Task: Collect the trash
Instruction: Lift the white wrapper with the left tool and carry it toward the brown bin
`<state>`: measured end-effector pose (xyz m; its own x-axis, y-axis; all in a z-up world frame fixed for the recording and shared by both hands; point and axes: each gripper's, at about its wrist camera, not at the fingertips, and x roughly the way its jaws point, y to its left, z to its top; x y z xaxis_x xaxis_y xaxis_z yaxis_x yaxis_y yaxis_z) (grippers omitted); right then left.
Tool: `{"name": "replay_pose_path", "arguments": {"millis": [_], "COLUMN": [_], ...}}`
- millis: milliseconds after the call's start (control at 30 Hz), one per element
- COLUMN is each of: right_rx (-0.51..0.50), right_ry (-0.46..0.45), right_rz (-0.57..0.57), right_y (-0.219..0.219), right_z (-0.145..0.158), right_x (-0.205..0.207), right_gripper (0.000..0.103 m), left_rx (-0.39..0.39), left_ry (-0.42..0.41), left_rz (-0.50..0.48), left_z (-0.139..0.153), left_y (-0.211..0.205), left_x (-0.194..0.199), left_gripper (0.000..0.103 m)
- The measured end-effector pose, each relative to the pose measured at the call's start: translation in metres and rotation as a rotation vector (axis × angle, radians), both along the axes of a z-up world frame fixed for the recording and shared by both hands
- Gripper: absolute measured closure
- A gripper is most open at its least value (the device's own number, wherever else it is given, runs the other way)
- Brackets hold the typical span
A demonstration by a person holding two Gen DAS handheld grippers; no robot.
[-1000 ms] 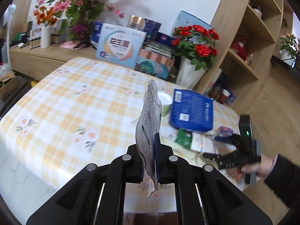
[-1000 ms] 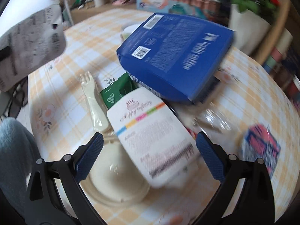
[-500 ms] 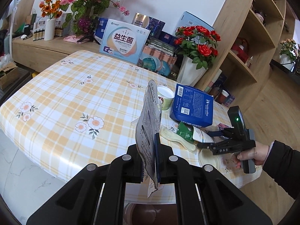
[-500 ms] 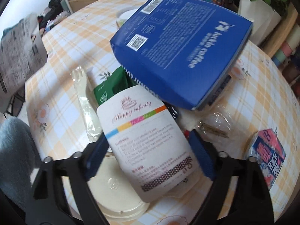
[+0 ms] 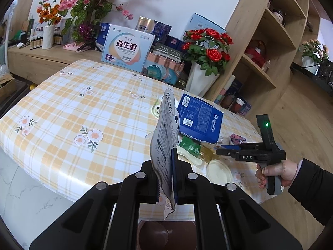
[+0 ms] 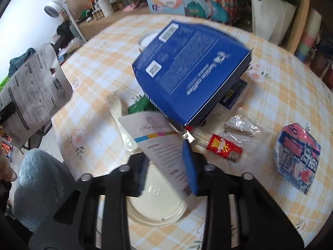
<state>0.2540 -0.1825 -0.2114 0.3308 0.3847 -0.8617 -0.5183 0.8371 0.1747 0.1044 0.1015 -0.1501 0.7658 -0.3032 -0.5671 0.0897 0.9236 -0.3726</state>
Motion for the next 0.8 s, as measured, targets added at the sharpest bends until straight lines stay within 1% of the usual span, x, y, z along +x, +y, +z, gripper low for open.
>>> {"name": "replay_pose_path", "arguments": {"millis": [33,67,133,200,333,500,633,800], "right_rx": [0.007,0.013,0.023,0.031,0.077,0.163,0.215,0.298], "right_ry": [-0.009,-0.019,-0.043,-0.066,-0.102,-0.149,-0.199,-0.204], "right_rz": [-0.008,-0.022,-0.036,-0.052,-0.091,-0.156,-0.206,-0.289], "right_y": [0.0,-0.001,-0.005,-0.007,-0.014,-0.026,-0.033,-0.049], "right_z": [0.003,0.006,0.012,0.018,0.032,0.053,0.068,0.07], "right_x": [-0.002,-0.005,-0.009,-0.014,-0.027,-0.05,-0.083,-0.125], "right_gripper": [0.082,0.086,0.088,0.088,0.088,0.088,0.088,0.088], "left_rx": [0.002,0.003,0.0,-0.006,-0.005,-0.001,0.003,0.025], "left_ry": [0.0,0.0,0.002,0.003,-0.004,-0.014,-0.008,0.033], "left_rz": [-0.002,-0.004,-0.008,-0.014,-0.033,-0.063,-0.09,-0.149], "left_z": [0.001,0.001,0.002,0.003,0.008,0.015,0.018,0.017], "left_y": [-0.001,-0.002,-0.004,-0.007,-0.015,-0.025,-0.032,-0.046], "left_x": [-0.001,-0.002,-0.004,-0.006,-0.011,-0.02,-0.028,-0.045], "left_gripper": [0.094,0.094,0.094,0.094,0.094,0.094,0.094,0.094]}}
